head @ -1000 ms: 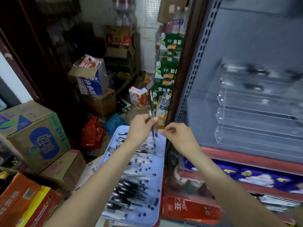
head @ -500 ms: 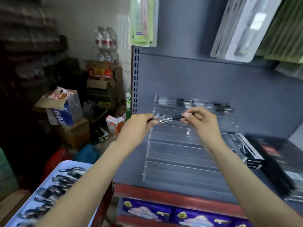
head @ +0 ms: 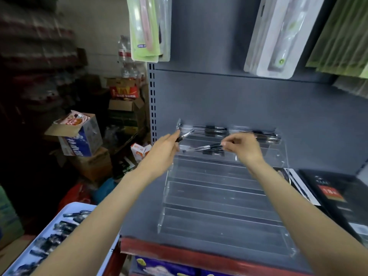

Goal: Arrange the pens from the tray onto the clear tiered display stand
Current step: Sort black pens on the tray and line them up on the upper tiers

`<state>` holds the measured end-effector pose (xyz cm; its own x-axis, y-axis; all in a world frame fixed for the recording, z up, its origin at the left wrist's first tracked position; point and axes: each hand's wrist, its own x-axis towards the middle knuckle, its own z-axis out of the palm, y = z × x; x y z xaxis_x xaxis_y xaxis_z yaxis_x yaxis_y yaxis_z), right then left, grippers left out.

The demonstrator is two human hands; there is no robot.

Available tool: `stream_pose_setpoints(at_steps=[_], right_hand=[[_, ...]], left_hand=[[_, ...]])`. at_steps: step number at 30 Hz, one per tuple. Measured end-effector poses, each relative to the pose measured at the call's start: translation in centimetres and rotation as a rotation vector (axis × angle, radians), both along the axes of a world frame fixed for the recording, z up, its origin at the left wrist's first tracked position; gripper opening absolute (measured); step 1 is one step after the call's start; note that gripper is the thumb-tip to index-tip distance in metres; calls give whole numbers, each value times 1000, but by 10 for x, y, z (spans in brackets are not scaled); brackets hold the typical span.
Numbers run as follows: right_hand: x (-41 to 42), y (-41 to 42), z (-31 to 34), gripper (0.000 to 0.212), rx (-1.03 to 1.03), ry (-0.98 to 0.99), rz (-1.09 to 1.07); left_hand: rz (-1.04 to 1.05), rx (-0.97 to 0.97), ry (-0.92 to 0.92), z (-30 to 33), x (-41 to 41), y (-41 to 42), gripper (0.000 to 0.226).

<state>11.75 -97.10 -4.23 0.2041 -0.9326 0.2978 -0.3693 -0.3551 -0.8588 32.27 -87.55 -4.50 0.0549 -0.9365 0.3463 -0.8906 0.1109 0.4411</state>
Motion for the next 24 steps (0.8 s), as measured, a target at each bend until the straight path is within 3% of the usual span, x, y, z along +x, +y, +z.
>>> stream_pose_setpoints(at_steps=[3,6,9,19,21,24], right_hand=[[6,-5,2,4,-36,202,-14],[13,-8,4,6,9,285,9],[18,-7,4,9,46,315,49],[7,18,8,13,44,-52,232],[2,14,7,13,13,-105,165],[-12,5,5,12,-15,-158,-16]], left_hand=[[-9,-53,149,-1,0,-4,26],[-6,-98,135,-1,4,-5,13],[-11,-118,93,1,6,-5,15],[-134,-132,132,6,-15,-18,20],[-119,-155,150,6,-17,-21,23],[66,-209,141,2,-7,-24,46]])
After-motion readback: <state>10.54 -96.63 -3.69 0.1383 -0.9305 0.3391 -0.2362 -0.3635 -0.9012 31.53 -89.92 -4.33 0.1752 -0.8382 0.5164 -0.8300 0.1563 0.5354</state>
